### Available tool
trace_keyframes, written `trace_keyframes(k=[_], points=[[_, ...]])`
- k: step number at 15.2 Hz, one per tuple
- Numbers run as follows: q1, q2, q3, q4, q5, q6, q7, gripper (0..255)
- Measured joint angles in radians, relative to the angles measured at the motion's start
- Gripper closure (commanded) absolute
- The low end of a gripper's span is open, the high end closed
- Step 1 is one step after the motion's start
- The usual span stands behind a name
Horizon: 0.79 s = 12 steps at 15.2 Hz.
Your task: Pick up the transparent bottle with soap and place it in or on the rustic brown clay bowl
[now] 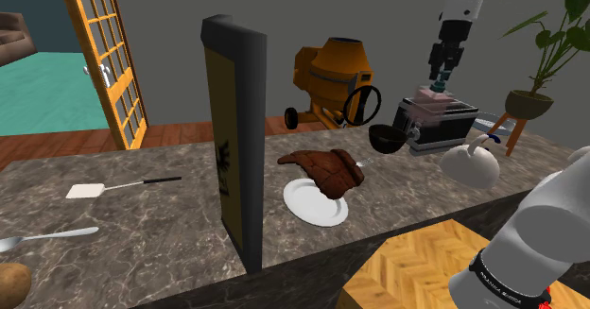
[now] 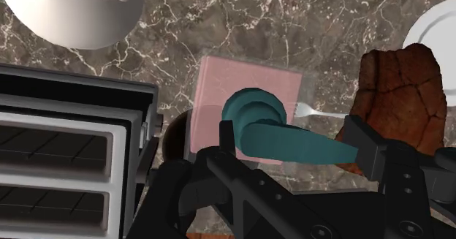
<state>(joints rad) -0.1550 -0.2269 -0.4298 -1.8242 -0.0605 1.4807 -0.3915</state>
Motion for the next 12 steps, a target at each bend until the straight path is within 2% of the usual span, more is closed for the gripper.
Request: trace_keyframes(k=[2,7,9,10,12], points=[[0.007,0.077,-0.007,0.093,0.03,-0.023,-0.007,255],[-0.008,0.317,-0.035,0.408,0.127,-0.122,-0.047,255],[-0.04,0.451,-0.044,0.603,0.188,-0.196,-0.064,255],[-0.05,0.486,-0.044,0.648,0.203,-0.21,-0.069,255],[-0.049,0.495,-0.042,0.644,0.206,-0.198,-0.068,255]])
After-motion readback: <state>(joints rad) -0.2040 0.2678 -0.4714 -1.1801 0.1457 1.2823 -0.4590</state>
